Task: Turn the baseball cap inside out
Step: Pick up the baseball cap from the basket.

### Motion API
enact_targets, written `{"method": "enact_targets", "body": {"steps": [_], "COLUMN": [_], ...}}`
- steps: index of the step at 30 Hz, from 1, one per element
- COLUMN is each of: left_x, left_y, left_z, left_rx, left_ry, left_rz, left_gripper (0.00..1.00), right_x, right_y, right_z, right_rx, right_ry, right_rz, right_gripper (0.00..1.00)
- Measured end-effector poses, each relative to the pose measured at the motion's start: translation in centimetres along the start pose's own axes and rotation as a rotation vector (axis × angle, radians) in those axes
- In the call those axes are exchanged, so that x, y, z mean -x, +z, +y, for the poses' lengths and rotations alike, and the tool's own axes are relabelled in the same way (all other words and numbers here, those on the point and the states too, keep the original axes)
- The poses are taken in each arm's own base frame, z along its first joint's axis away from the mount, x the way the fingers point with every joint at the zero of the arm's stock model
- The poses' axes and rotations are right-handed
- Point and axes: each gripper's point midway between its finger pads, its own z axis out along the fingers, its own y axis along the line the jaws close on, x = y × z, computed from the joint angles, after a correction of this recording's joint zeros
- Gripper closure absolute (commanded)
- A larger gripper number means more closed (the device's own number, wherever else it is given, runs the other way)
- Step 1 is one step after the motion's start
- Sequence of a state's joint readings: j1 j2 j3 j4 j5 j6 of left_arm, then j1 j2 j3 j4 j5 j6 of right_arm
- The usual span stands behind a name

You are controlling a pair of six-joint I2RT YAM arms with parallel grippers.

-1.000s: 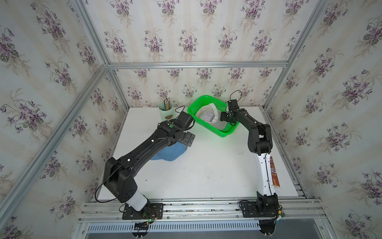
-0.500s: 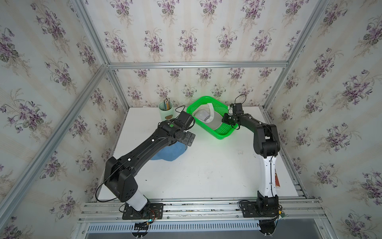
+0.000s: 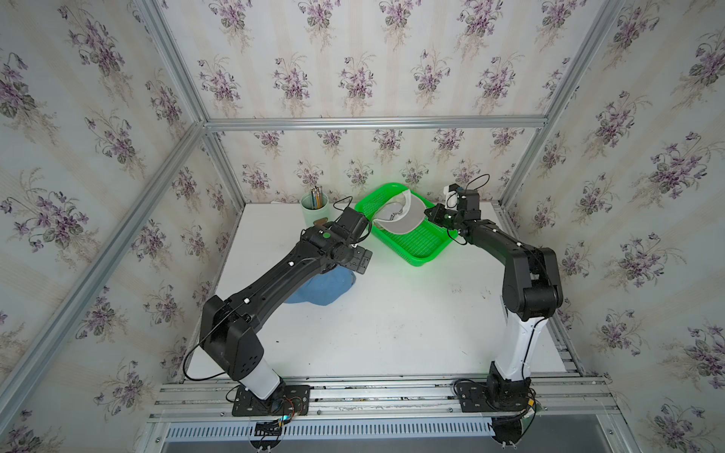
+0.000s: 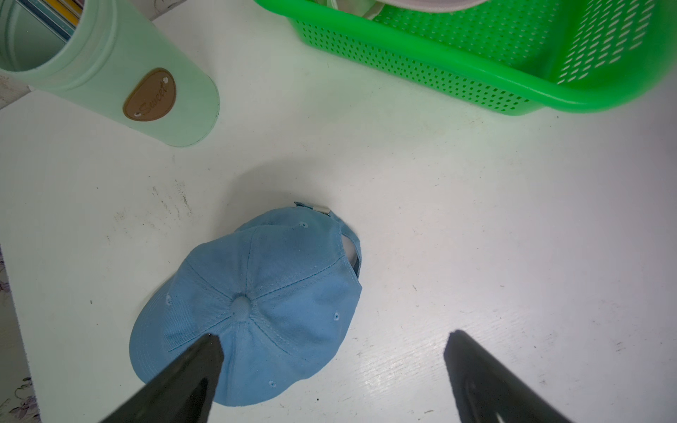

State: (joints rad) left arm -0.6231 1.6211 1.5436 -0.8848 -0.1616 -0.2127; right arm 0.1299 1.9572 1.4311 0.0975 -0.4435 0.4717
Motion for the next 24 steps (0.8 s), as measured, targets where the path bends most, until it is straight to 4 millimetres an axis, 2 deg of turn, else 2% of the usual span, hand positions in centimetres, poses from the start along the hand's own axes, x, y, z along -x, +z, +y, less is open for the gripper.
{"method": "enact_targets", "body": {"steps": [4,9,13,18,24], "left_x": [0.9,1.9,3.6,5.5,6.6], "left_y": [-0.5,-0.8,-1.9,-3.5,-3.6], "left_z": [-0.3,-2.6,-3.7,-6.4,-11.0], "left_rx": [-0.002,0.022,0.057,0.132,0.253], "left_ry": [0.011,0.188,0.249,0.339,0.512], "left_rz": [-0.03,-0.086,-0.17,-0.311,-0.451], "left_gripper": [0.01,0.01,0.01,0.01,0.01], "right_x": [1.6,3.6,4.3,3.3,0.2], "right_y": [-2.6,-5.8,-8.5,-11.5,-14.1], "right_z": [2.6,5.6,7.5,9.6,11.2], "right_rx": [0.046,0.094,0.119,0.137,0.16], "right_ry": [-0.006,-0.024,-0.042,-0.032,0.001], "right_rz": [-0.051,-0.119,-0.156,-0.162,-0.13], "right_gripper": [1.0,1.0,1.0,1.0,1.0]}}
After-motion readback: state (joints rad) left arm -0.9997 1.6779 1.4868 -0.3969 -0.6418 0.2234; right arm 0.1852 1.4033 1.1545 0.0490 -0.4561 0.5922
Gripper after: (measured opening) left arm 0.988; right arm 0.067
